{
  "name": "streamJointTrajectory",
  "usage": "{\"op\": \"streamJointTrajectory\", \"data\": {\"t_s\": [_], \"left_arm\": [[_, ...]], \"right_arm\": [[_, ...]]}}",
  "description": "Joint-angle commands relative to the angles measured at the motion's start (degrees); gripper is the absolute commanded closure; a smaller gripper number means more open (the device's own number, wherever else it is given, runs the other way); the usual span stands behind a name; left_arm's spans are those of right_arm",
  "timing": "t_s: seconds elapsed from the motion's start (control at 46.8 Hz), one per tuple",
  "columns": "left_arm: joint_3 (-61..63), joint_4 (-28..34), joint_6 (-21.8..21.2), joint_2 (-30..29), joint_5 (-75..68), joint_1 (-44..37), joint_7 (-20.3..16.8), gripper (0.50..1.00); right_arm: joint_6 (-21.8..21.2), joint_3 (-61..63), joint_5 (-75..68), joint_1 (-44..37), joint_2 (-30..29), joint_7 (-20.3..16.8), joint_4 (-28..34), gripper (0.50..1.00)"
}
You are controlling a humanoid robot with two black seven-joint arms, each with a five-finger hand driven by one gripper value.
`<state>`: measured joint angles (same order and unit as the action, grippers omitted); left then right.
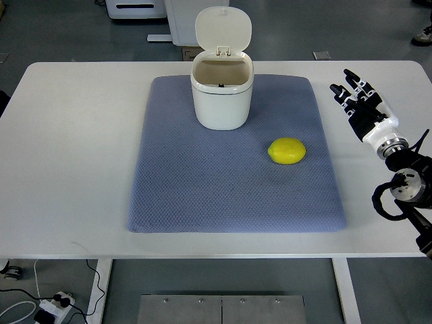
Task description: Put lemon in trash with right hand
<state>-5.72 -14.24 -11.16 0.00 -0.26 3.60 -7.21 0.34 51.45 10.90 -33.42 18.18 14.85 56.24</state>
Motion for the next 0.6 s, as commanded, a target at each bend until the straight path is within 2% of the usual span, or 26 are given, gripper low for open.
{"op": "streamJointTrajectory", "data": {"t_s": [0.0, 0.578], "left_arm": [[0.0, 0.0, 0.0, 0.0, 0.0, 0.0, 0.0, 0.500], [0.0, 0.0, 0.0, 0.0, 0.0, 0.0, 0.0, 0.500]], "right_arm": [[0.0, 0.1, 0.0, -0.5, 0.0, 0.0, 0.0, 0.500], [-0.1, 0.2, -0.1, -1.1, 0.3, 0.1, 0.1, 0.500]]}}
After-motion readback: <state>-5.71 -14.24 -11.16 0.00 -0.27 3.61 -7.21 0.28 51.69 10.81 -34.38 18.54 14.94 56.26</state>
